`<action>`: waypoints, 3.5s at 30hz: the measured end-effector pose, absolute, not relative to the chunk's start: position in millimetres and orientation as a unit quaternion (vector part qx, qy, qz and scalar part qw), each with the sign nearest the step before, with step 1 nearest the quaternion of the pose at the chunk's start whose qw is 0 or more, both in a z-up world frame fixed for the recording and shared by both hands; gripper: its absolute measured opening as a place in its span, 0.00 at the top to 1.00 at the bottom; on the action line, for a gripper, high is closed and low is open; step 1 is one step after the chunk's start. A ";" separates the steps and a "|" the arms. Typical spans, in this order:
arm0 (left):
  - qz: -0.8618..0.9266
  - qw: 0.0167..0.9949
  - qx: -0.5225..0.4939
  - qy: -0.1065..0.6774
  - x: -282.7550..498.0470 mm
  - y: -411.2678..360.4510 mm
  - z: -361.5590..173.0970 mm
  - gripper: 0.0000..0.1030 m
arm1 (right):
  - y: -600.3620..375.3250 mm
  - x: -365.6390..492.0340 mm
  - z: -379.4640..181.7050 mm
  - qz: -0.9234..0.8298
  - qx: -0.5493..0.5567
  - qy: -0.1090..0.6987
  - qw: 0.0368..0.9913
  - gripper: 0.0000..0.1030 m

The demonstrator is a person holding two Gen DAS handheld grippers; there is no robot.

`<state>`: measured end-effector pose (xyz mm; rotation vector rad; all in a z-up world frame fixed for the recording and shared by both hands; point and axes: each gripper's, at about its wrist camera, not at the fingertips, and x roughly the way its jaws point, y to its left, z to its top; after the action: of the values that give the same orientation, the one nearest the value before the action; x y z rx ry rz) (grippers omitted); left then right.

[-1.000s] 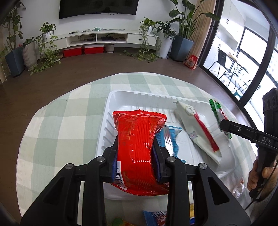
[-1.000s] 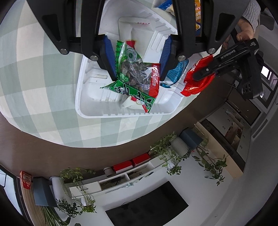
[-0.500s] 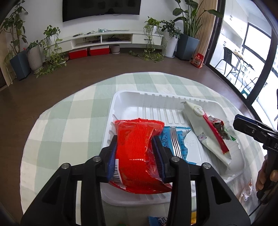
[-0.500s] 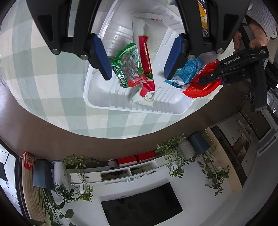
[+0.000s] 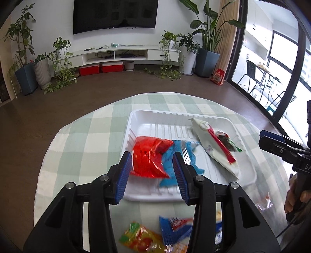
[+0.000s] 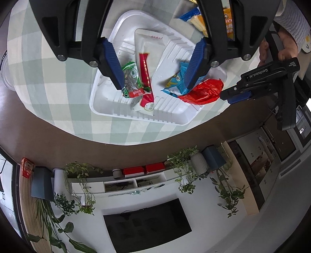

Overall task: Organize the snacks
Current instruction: 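Move both open tools from the tray back to the remaining snacks, then grasp the pink bar with the left tool while the right tool grasps the gold wrapper, then carry the pink bar and gold wrapper over the white tray and open both tools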

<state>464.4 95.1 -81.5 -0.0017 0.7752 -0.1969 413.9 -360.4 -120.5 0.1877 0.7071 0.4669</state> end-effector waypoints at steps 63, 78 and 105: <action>-0.107 0.868 0.031 0.484 305.8 107.6 -161.6 0.59 | -292.7 277.6 -209.9 0.208 -0.047 0.436 0.874 0.30; -0.121 0.871 0.033 0.475 305.3 101.3 -163.8 0.65 | -299.3 272.9 -208.6 0.208 -0.063 0.417 0.883 0.66; -0.136 0.874 -0.073 0.461 271.3 127.4 -135.9 0.69 | -354.7 267.2 -186.5 0.299 0.184 0.447 0.823 0.66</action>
<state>271.3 127.4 -135.9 -0.1515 0.9630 -0.2844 267.2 -354.7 -186.5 0.3910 0.9512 0.6353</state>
